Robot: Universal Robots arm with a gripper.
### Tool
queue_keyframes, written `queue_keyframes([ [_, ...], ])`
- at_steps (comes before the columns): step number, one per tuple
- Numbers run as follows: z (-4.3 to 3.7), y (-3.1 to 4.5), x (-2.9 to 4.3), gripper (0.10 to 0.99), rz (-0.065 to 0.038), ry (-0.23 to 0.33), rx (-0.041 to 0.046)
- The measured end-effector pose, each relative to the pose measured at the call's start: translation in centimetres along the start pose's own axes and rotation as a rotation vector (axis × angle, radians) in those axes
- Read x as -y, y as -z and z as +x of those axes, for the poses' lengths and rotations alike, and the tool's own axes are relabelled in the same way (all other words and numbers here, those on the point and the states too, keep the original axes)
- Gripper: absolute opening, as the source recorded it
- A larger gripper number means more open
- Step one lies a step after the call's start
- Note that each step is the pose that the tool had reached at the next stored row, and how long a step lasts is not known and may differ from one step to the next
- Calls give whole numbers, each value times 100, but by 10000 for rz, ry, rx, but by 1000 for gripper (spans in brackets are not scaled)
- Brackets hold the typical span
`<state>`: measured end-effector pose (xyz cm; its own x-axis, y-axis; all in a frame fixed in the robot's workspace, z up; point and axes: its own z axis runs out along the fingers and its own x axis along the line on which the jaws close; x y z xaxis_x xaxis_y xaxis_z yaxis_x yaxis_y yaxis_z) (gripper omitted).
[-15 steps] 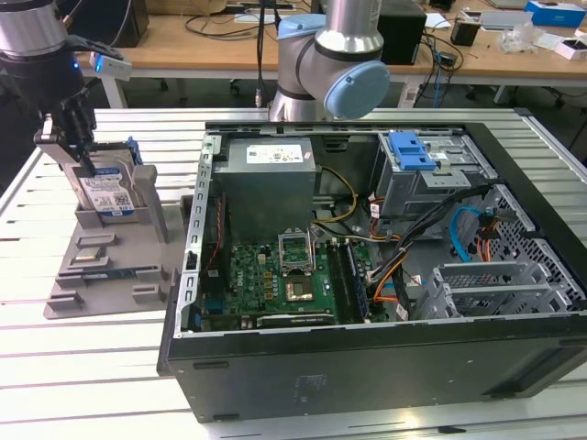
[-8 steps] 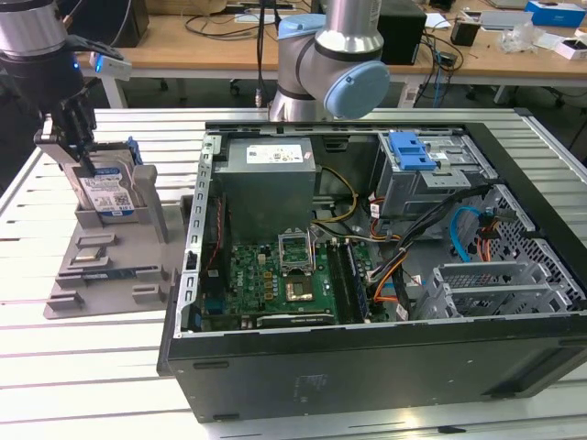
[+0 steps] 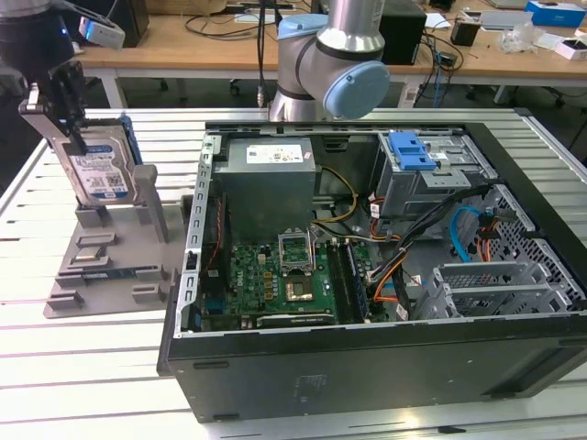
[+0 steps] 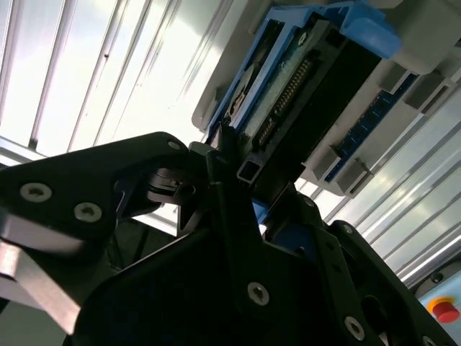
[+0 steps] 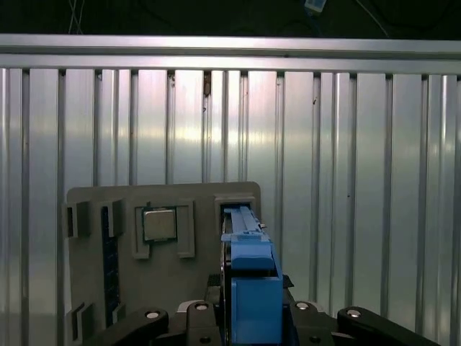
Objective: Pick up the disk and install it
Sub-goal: 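Pick up the disk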
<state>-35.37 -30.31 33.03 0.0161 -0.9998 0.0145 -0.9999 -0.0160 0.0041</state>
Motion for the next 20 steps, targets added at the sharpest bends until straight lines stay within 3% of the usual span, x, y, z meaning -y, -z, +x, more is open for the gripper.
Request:
queue_keyframes([
  [10, -11, 138, 2, 365, 0, 0, 0],
  [20, -15, 374, 1, 365, -1, 0, 0],
])
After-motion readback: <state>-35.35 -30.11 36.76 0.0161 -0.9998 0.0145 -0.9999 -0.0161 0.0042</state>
